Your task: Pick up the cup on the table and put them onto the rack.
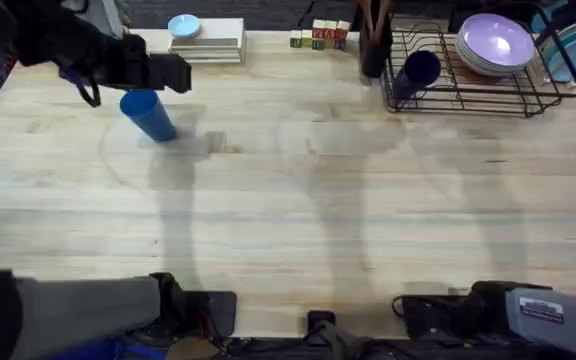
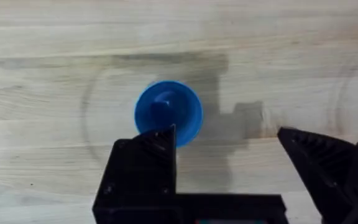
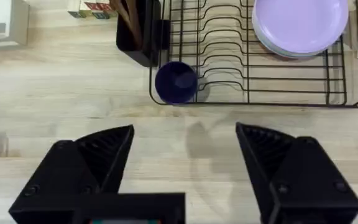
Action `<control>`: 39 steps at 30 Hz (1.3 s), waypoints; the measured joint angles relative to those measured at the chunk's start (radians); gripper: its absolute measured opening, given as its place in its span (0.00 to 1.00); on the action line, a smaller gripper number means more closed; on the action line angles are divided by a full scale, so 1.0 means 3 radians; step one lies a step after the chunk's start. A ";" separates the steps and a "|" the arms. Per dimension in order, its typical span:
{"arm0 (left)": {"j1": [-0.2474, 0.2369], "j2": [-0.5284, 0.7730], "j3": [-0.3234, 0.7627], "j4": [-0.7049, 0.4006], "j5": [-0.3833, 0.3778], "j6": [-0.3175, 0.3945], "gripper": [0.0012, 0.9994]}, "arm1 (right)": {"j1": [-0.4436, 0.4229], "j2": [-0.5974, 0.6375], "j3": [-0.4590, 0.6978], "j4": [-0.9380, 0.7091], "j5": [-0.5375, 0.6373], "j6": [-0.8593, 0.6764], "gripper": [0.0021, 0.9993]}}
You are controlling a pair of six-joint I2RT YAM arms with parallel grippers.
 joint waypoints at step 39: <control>0.0001 0.0689 0.0020 0.0079 -0.0136 -0.0051 0.04 | 0.0000 0.0000 0.0000 0.0000 0.0001 0.0000 0.99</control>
